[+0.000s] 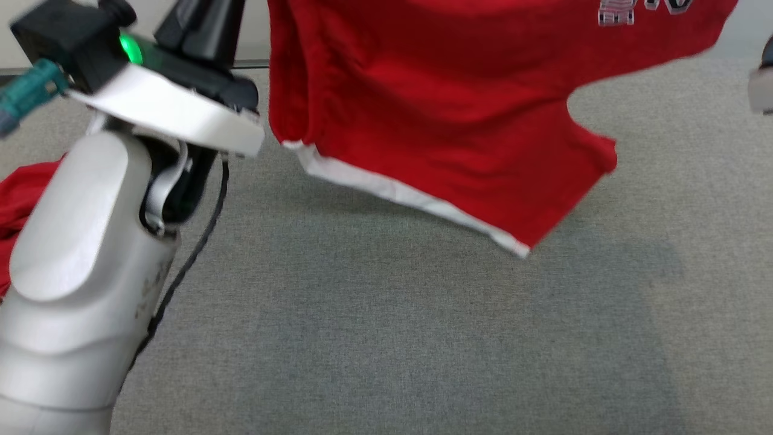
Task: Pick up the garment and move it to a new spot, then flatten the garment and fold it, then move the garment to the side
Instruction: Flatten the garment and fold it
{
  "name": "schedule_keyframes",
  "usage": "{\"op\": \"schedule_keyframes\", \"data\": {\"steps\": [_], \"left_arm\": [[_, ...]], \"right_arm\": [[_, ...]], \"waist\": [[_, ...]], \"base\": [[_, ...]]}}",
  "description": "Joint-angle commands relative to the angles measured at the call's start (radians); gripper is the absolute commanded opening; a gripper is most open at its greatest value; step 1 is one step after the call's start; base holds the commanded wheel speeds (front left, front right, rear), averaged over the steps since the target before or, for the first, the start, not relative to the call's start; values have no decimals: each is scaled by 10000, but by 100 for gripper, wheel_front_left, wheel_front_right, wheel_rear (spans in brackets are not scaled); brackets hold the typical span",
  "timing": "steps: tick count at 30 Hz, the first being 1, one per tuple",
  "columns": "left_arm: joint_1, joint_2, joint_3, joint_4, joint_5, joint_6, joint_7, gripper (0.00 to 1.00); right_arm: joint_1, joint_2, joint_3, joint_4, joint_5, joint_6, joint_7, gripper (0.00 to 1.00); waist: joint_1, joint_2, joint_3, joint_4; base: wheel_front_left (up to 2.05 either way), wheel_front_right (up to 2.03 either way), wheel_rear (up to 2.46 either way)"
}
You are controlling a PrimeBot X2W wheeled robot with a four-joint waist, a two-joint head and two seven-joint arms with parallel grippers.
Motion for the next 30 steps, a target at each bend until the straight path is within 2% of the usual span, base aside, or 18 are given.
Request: {"op": "schedule_keyframes", "data": {"steps": [1,5,9,13,18,24,30], "left_arm": [[-649,-88,85,451,8,-73,-161,0],[-2359,-502,189,2301,108,-304,-701,0],[-3292,-923,142,4208,-41,-543,-1080,0],[-3478,-1287,-4,6000,-254,-701,-1261,0],[-2892,-1704,-212,7871,-658,-787,-1343,0],[-2075,-1969,-391,8733,-1096,-778,-1361,0],[-1143,-1977,-412,8176,-896,-780,-1351,0]], "right_arm": [[-677,-101,149,362,-5,-7,-138,0],[-2714,65,755,1907,8,-7,-546,0],[-4034,439,1417,3706,-65,-7,-1041,0],[-4568,926,2143,5649,135,-5,-1568,0],[-4159,1636,2827,7821,449,-7,-2201,0],[-3428,2118,3272,9436,1069,-5,-2958,0],[-2435,2113,3151,9519,1599,-7,-3278,0]], "waist": [[0,0,271,79],[0,0,530,64],[0,0,668,-29],[0,0,838,-141],[0,0,1034,-279],[0,0,1155,-355],[0,0,1027,-279]], "base": [[0,0,0],[0,0,0],[0,0,0],[0,0,0],[0,0,0],[0,0,0],[0,0,0]]}}
